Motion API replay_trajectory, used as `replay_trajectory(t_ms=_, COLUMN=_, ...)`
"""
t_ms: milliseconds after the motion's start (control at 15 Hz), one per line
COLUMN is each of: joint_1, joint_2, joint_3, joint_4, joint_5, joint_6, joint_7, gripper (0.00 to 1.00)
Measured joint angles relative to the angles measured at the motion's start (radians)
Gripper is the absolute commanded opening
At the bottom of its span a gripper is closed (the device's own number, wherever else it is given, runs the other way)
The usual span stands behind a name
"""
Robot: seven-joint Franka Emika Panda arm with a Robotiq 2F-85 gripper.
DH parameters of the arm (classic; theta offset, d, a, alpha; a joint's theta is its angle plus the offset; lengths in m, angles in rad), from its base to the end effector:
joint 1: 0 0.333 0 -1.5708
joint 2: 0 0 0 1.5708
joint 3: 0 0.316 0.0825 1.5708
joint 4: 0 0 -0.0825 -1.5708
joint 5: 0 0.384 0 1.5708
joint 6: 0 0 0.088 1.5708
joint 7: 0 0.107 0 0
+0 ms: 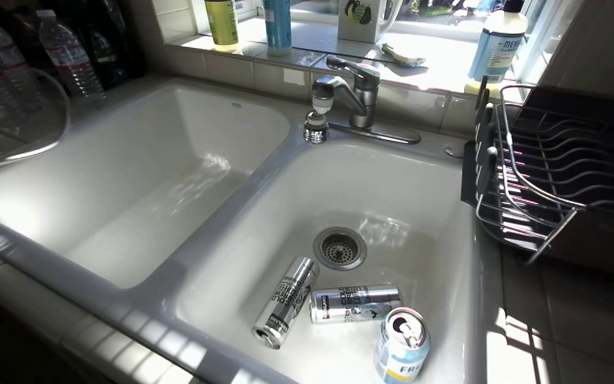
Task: Press the pump of the bottle with a green label
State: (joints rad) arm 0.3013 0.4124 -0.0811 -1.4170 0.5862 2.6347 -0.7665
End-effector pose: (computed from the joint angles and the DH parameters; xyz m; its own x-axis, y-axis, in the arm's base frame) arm 0.7141 0.1582 0.5575 0.4974 0.3765 0.7815 0.5540 -0.8311 0.0478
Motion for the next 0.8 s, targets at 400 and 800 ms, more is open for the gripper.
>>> replay_trajectory(t_ms=400, joint_1=0.0, joint_2=0.0, joint_3=0.0, joint_4=0.0, joint_5=-0.001, joint_6=0.0, joint_7=0.0, gripper=1.0)
replay_trajectory(t_ms=800, joint_1=0.0, joint_2=-0.006, joint_3=-0.008, joint_4=0.0, joint_5=-0.023, joint_6=0.0, joint_7=0.0, gripper=1.0)
